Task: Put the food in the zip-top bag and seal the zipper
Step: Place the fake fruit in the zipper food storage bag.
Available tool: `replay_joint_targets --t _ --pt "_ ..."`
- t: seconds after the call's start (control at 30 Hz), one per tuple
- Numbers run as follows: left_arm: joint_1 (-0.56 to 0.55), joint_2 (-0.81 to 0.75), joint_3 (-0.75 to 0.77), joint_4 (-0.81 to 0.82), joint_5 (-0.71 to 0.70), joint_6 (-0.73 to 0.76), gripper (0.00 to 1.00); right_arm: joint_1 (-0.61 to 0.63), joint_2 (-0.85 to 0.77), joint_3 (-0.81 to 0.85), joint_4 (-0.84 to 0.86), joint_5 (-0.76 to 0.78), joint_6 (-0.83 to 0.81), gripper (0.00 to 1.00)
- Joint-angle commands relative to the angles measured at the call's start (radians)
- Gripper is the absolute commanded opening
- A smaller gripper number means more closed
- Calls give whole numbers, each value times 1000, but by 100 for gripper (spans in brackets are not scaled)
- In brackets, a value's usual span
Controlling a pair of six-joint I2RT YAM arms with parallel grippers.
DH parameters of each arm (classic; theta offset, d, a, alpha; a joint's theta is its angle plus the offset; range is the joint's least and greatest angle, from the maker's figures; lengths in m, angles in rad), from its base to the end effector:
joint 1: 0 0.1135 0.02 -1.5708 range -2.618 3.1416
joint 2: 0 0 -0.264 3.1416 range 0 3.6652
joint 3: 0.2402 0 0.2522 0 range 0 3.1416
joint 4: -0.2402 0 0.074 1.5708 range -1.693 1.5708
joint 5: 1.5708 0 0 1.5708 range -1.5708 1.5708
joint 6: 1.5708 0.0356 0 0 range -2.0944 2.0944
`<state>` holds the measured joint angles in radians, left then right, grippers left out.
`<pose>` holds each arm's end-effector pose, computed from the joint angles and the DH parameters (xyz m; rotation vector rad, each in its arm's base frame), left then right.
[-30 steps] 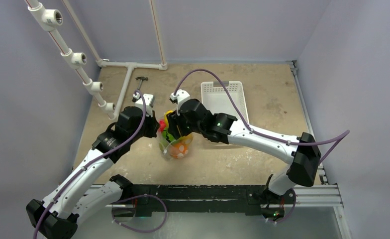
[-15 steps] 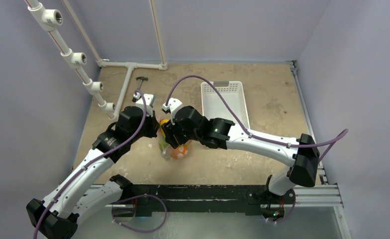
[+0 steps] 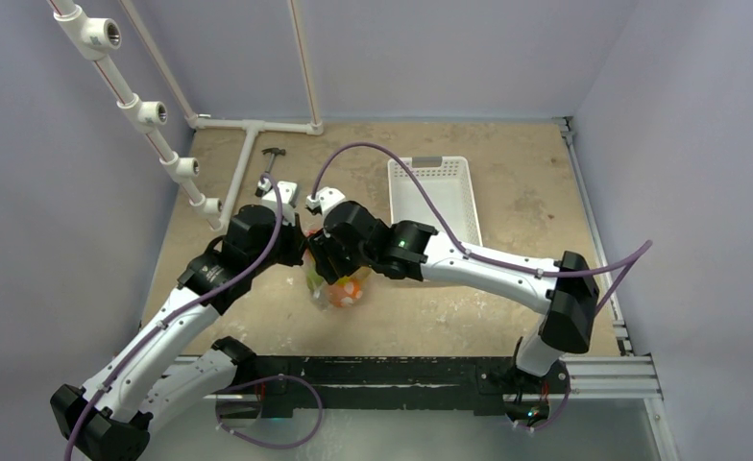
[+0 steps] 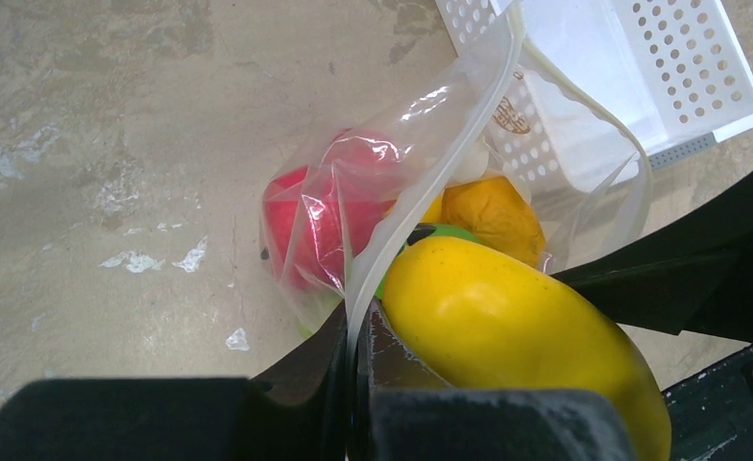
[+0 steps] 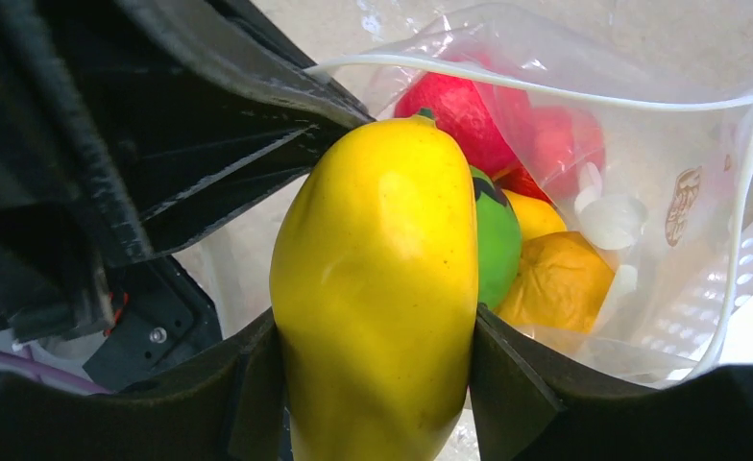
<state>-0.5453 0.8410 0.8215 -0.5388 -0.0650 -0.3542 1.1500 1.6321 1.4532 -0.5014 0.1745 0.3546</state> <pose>0.1576 -0.0929 0.3075 0.1675 2.1563 -0.4579 0.1579 0.3376 0.3239 -0.8057 2.1671 0.6057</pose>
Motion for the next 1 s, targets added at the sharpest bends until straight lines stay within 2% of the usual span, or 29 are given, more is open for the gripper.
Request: replay_joint_targets --t 0.0,0.4,0.53,0.63,0.83,0.97 --pt "5 -23 -2 47 28 23 0 1 42 96 -49 44 47 6" --pt "6 -35 -5 59 60 29 0 -66 84 175 -120 146 132 15" --pt "6 -37 -7 63 83 30 0 -69 92 159 -112 165 142 26" --pt "7 -37 -7 64 85 30 0 -74 88 139 -105 201 159 43" --pt "5 -34 -7 61 73 27 0 -75 65 127 -75 210 170 64" --pt "6 -28 -7 60 71 26 0 -75 43 121 -47 194 170 71"
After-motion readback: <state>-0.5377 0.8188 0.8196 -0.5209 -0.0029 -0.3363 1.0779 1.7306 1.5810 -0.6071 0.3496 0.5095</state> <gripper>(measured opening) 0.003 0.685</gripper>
